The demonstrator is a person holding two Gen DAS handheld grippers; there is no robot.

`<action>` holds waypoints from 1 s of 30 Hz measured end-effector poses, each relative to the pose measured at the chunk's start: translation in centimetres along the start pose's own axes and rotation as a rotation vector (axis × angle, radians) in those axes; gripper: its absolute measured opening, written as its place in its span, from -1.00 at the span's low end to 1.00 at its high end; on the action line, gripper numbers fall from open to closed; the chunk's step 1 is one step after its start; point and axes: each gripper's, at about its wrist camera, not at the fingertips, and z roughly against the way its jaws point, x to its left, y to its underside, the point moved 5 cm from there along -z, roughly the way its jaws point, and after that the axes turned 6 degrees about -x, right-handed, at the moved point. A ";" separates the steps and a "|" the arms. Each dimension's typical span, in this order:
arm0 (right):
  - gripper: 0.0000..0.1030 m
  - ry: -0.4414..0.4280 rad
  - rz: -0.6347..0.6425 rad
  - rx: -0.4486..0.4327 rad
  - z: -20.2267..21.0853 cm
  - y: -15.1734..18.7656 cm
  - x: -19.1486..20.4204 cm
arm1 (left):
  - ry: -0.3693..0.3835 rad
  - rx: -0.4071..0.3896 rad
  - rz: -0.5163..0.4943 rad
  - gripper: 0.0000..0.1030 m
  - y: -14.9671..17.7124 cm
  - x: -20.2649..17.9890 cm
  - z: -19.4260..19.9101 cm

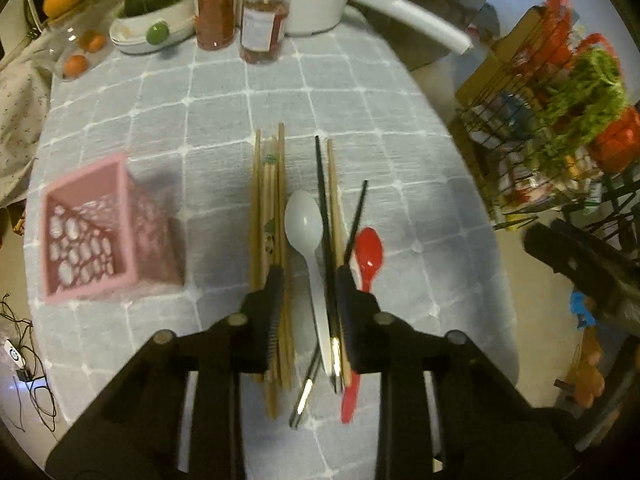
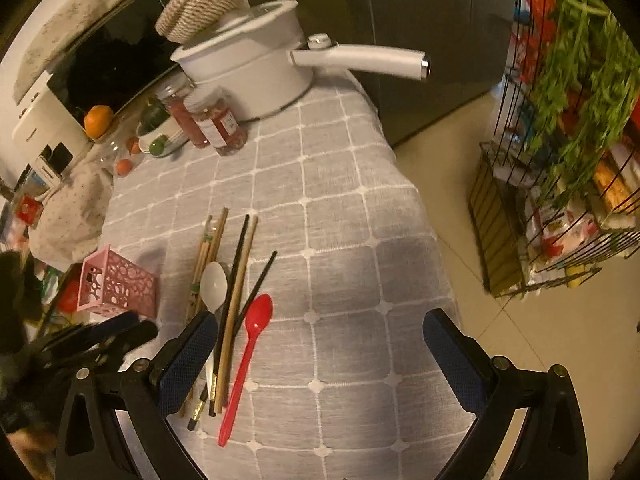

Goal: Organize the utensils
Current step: 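Grasp the white plastic spoon with the left tool while the right tool approaches the red spoon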

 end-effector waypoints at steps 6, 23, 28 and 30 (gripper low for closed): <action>1.00 0.033 0.002 0.043 -1.8 0.5 -0.9 | -0.031 0.046 0.024 -0.53 -1.2 0.9 -4.1; 1.00 0.056 0.006 0.066 -3.2 0.0 -1.8 | -0.128 0.066 -0.096 -0.96 -2.8 0.5 -7.9; 1.00 0.062 0.008 0.075 -3.6 0.0 -1.7 | -0.129 -0.006 -0.119 -0.97 -2.9 -0.4 -6.0; 1.00 0.061 0.010 0.079 -3.8 0.0 -1.6 | -0.122 -0.039 -0.126 -0.97 -2.7 -0.5 -4.6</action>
